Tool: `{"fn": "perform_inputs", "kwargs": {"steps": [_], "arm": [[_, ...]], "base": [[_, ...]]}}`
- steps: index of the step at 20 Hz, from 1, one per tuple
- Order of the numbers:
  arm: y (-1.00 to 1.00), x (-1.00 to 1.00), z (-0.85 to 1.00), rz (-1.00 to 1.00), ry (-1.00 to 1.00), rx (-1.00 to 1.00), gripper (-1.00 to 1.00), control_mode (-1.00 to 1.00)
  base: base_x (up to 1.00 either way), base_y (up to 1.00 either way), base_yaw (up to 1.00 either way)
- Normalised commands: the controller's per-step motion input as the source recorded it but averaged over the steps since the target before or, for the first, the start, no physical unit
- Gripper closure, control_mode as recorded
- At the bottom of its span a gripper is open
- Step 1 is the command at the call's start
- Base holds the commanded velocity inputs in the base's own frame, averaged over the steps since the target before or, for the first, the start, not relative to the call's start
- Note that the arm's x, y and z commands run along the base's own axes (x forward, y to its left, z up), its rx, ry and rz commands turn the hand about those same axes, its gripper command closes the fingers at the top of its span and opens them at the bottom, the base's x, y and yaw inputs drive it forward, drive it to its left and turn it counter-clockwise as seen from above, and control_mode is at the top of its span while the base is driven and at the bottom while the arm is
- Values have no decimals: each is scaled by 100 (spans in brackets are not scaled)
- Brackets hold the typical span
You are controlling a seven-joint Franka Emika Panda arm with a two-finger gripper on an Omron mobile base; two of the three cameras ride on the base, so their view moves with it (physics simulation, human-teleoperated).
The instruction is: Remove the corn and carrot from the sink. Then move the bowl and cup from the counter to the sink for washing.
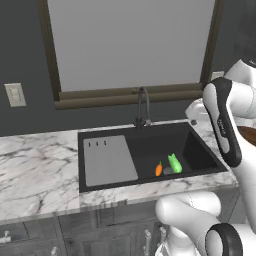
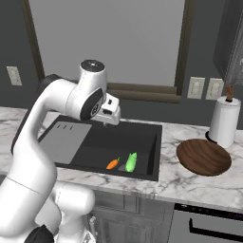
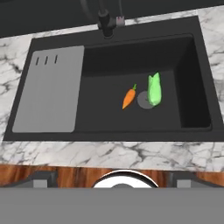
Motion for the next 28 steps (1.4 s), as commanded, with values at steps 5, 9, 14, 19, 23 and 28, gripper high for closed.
{"fn": "perform_inputs", "kwargs": {"steps": [5, 9, 14, 19, 23, 28], "arm": [[-30, -9, -15, 0, -4, 1, -100, -100], [-24, -4, -25, 0, -17, 2, -100, -100], [-14, -5, -37, 0, -27, 1, -100, -100], [0, 2, -39, 0, -13, 0, -100, -100], [0, 20, -24, 0, 6, 0, -100, -100], [-1, 27, -15, 0, 29, -1, -100, -100]], "base": [[0, 0, 0], [0, 0, 0], [0, 0, 0], [0, 0, 0], [0, 0, 0], [0, 0, 0]]}}
